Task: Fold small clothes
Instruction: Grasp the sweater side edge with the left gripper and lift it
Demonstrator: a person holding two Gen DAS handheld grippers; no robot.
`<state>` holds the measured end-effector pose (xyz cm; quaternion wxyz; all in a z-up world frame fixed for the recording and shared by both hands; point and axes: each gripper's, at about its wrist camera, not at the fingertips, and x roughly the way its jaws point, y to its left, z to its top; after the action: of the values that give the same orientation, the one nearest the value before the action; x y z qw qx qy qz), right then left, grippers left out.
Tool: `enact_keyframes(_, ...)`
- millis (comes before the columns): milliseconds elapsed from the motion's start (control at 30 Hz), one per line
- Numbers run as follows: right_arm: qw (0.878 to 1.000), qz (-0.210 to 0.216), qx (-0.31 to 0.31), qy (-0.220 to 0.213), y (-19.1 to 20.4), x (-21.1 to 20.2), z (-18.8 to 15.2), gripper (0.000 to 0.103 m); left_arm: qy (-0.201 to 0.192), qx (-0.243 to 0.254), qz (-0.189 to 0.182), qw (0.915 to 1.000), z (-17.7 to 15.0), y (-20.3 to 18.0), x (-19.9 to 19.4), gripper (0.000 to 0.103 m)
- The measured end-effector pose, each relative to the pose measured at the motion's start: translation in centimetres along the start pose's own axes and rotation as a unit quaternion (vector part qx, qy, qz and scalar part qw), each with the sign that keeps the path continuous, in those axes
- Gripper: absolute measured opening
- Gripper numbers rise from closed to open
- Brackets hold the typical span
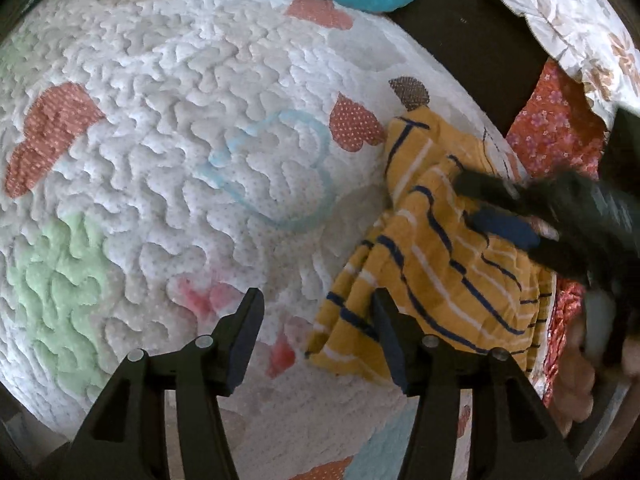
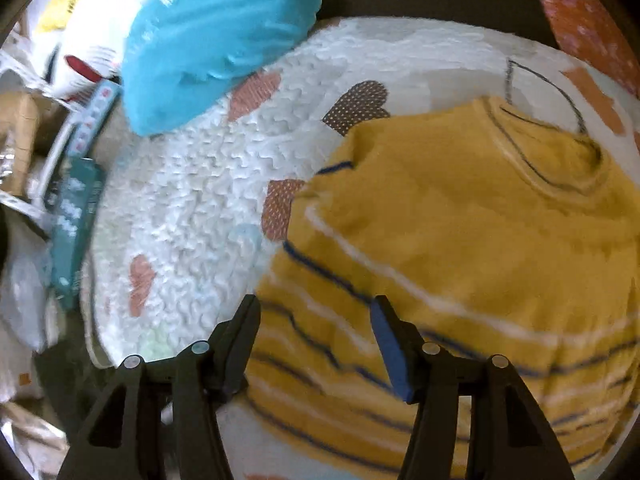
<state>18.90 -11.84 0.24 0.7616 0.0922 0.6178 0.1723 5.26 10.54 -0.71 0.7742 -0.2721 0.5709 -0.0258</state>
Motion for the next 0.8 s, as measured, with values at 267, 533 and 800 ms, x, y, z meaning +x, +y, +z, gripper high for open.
enact_keyframes(267,0.990,-0.124,-0.057,0.044,3.4,4.9,4.4,0.080,0.031,-0.001,-0.031,0.9990,-0.1,-1.3,1.7,0.067)
enact_keyframes(533,0.971,-0.178,-0.125,0.099,3.9,8.1,4.7,0.087,0.042,-0.012,-0.045,0.9980,-0.6,-2.5,2.7,0.072)
enact_keyframes(800,0.949,-0.223,-0.179,0.131,4.5,10.2,4.3,0.082,0.032,-0.014,-0.033,0.9988,-1.4,-4.0,3.6,0.071)
